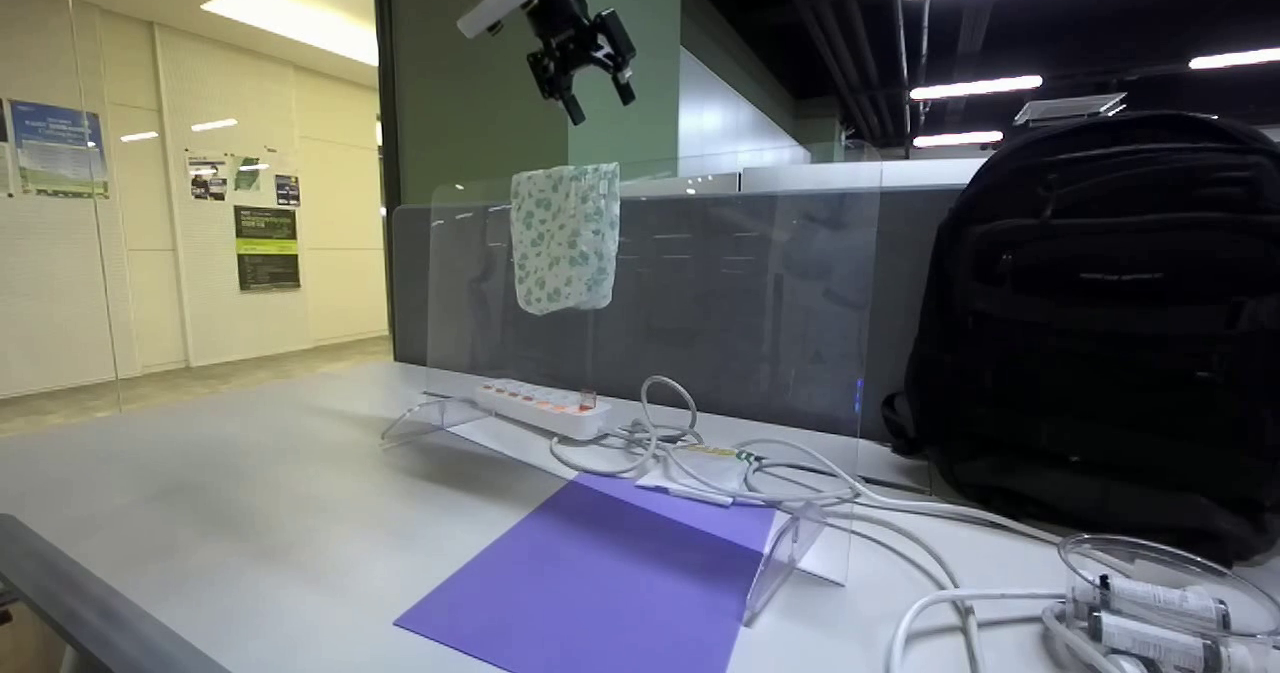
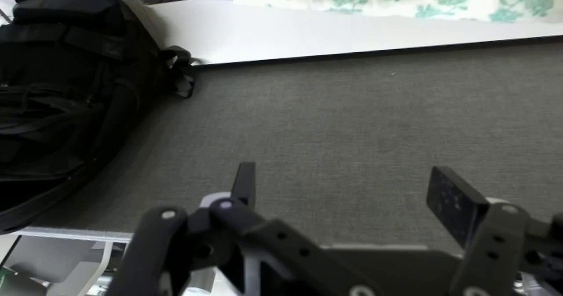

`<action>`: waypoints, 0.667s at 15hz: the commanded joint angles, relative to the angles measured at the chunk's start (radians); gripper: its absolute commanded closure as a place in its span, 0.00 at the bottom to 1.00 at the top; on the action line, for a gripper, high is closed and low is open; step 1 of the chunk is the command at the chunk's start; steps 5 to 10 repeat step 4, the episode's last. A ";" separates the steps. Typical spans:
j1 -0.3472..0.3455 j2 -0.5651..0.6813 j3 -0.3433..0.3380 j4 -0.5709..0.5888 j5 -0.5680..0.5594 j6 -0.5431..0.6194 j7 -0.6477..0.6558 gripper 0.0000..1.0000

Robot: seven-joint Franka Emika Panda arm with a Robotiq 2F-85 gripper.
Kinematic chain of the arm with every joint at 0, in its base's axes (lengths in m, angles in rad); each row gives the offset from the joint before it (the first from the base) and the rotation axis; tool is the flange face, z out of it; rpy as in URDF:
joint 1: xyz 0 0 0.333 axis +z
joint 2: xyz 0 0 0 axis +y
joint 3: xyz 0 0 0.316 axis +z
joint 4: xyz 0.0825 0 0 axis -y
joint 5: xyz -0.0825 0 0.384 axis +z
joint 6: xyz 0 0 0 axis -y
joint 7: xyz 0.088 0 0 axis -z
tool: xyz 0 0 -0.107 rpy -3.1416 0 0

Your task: Pick the cloth and hang it on the object

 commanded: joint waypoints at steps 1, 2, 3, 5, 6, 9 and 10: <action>0.014 0.005 -0.012 0.015 -0.030 0.001 0.011 0.00; 0.015 0.004 -0.014 0.012 -0.042 0.007 0.017 0.00; 0.016 0.001 -0.014 0.011 -0.050 0.005 0.016 0.00; 0.015 0.000 -0.013 0.009 -0.049 0.001 0.011 0.00; 0.015 0.000 -0.013 0.009 -0.049 0.001 0.011 0.00; 0.015 0.000 -0.013 0.009 -0.049 0.001 0.011 0.00; 0.015 0.000 -0.013 0.009 -0.049 0.001 0.011 0.00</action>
